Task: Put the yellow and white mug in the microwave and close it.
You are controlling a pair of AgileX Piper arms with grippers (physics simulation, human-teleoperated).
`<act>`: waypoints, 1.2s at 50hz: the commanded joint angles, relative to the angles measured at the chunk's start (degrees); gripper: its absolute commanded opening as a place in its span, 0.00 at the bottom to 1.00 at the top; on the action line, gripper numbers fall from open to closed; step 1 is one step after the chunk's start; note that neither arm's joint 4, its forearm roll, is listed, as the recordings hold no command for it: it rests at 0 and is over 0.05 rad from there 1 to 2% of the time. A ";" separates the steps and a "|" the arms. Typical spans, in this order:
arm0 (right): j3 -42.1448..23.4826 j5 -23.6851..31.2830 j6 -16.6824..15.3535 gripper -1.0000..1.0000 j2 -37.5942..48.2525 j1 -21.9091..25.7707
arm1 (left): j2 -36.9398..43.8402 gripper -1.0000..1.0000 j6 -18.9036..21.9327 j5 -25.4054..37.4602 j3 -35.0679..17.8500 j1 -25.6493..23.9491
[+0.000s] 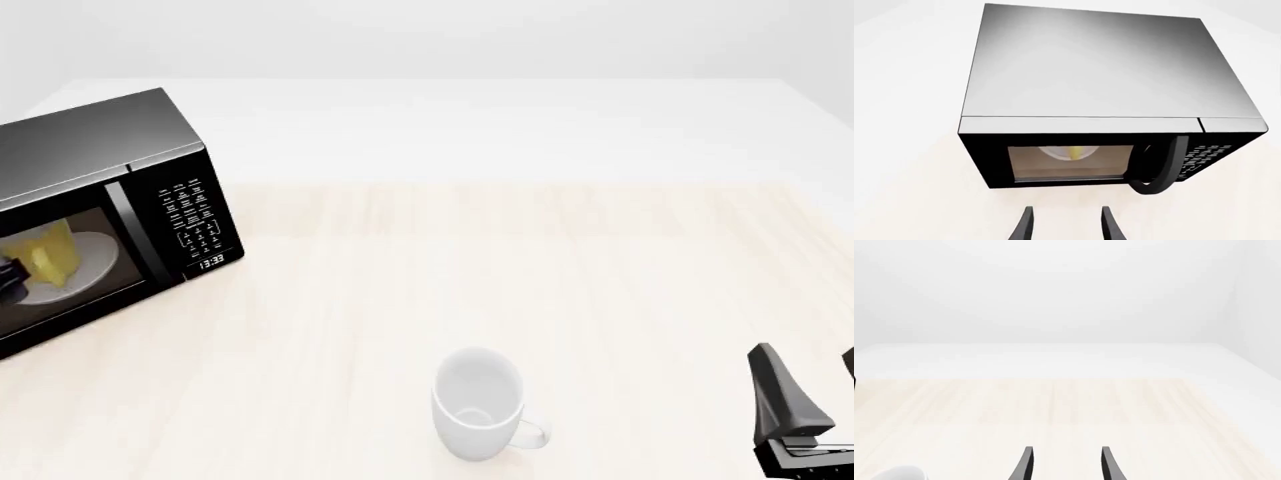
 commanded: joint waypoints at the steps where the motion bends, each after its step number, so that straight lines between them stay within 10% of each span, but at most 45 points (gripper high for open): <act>1: 0.00 0.00 -0.01 1.00 0.00 0.00 | -2.38 1.00 -0.16 1.73 0.89 0.02; 60: 0.00 0.00 0.00 1.00 -0.01 0.00 | -15.87 1.00 -3.31 14.68 -2.40 -1.07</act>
